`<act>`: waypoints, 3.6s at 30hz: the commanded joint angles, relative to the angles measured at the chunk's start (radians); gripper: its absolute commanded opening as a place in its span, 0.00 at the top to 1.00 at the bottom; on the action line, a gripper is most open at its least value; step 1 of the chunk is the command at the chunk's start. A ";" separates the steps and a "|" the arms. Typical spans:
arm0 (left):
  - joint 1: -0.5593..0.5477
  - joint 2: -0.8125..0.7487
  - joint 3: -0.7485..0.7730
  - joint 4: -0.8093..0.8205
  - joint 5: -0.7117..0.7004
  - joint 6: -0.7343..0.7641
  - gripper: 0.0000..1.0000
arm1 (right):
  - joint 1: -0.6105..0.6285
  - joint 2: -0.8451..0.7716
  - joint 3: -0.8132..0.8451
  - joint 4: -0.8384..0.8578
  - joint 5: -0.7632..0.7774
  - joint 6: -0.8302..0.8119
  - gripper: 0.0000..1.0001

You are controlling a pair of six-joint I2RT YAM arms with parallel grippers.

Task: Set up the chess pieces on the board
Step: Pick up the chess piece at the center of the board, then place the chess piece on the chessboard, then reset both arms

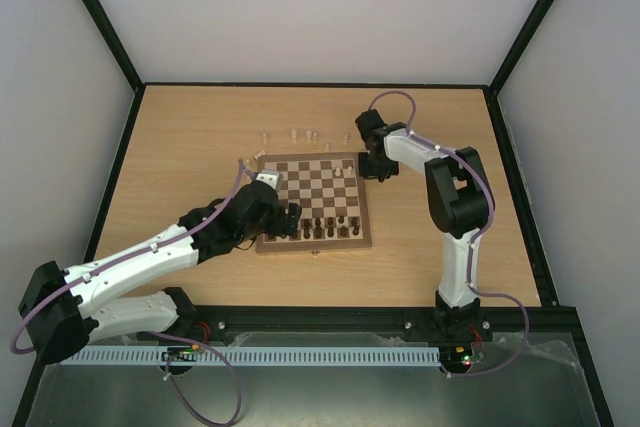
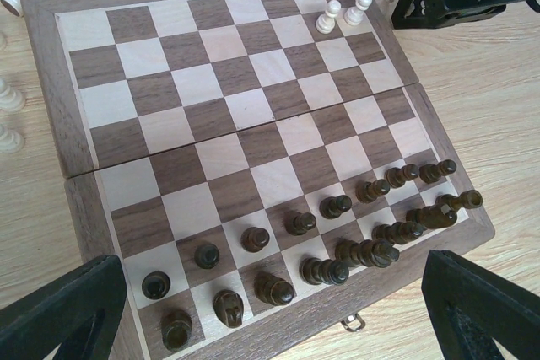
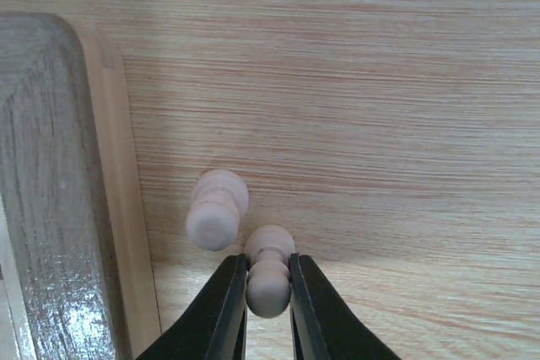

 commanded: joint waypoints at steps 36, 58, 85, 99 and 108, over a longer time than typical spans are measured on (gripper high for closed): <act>0.009 -0.081 -0.025 -0.042 -0.049 -0.032 0.01 | 0.234 0.017 0.312 -0.172 -0.083 -0.015 0.90; 0.010 -0.077 -0.028 -0.035 -0.048 -0.029 0.01 | 0.259 0.126 0.331 -0.191 -0.071 -0.022 0.86; 0.012 -0.108 -0.008 -0.062 -0.091 -0.042 0.01 | 0.259 -0.068 0.239 -0.041 -0.196 -0.032 0.47; 0.030 -0.250 0.058 -0.156 -0.240 -0.065 0.01 | 0.253 -0.450 0.116 0.014 0.003 -0.041 0.01; 0.045 -0.285 0.036 0.019 -0.354 -0.002 0.01 | 0.069 -0.794 -0.288 0.252 0.125 -0.003 0.01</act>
